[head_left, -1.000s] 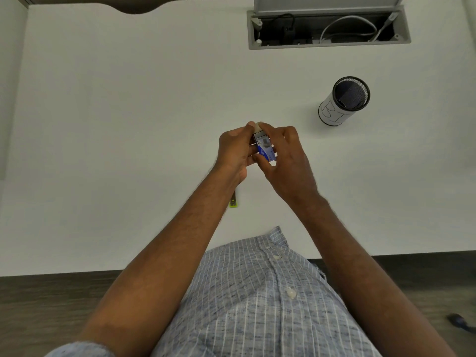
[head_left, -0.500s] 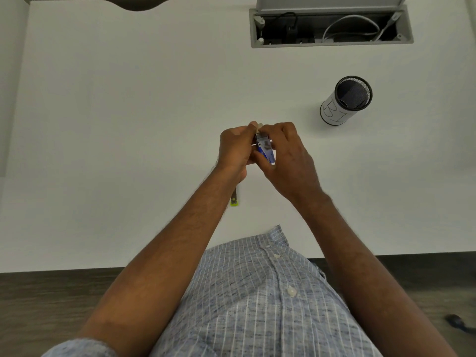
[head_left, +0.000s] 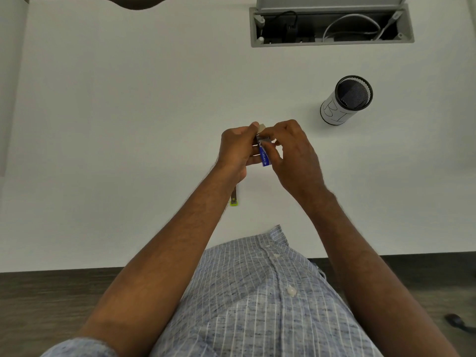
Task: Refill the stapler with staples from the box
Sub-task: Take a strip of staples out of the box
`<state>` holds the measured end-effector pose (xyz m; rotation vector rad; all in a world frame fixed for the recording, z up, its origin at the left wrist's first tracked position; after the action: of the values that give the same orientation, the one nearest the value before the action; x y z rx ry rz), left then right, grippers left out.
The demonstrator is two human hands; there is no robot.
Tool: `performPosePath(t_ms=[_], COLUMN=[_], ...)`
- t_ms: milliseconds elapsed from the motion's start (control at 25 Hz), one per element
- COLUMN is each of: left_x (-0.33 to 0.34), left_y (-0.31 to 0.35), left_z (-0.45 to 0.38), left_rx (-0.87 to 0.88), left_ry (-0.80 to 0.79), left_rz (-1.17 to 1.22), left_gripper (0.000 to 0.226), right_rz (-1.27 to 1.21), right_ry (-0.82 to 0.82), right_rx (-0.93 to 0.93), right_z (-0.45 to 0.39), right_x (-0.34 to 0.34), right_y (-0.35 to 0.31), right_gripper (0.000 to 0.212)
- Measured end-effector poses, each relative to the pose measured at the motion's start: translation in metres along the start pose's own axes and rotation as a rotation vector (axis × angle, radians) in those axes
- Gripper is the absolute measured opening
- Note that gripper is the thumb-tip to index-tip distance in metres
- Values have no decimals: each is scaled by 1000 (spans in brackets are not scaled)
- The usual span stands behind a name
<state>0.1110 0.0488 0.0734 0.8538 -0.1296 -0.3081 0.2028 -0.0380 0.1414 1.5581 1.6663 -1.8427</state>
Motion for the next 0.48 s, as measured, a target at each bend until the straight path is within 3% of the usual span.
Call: performPosePath(t_ms=[240, 360, 480], left_x=[1, -1, 1], left_y=[-4, -2, -3], left_z=[-3, -4, -6], left_rx=[-14, -24, -61], left_ry=[1, -3, -32], left_rz=[-42, -2, 42], left_gripper=[29, 26, 29], right_rz=[-196, -432, -657], right_ry=[123, 194, 149], right_rx=[106, 352, 603], right_z=[-3, -1, 8], right_x=[-8, -10, 3], right_y=[6, 23, 43], right_gripper=[15, 6, 19])
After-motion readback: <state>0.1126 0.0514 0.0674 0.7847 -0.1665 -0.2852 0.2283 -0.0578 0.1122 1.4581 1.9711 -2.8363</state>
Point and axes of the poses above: each hand's wrist, its own z-axis away from the middle knuckle, its own x-axis out of the palm, y = z × x, the point moved 8 cm from there along -z, towards the middle knuckle, and after that the axes turned 10 degrees about y, right-handed, at the moved point
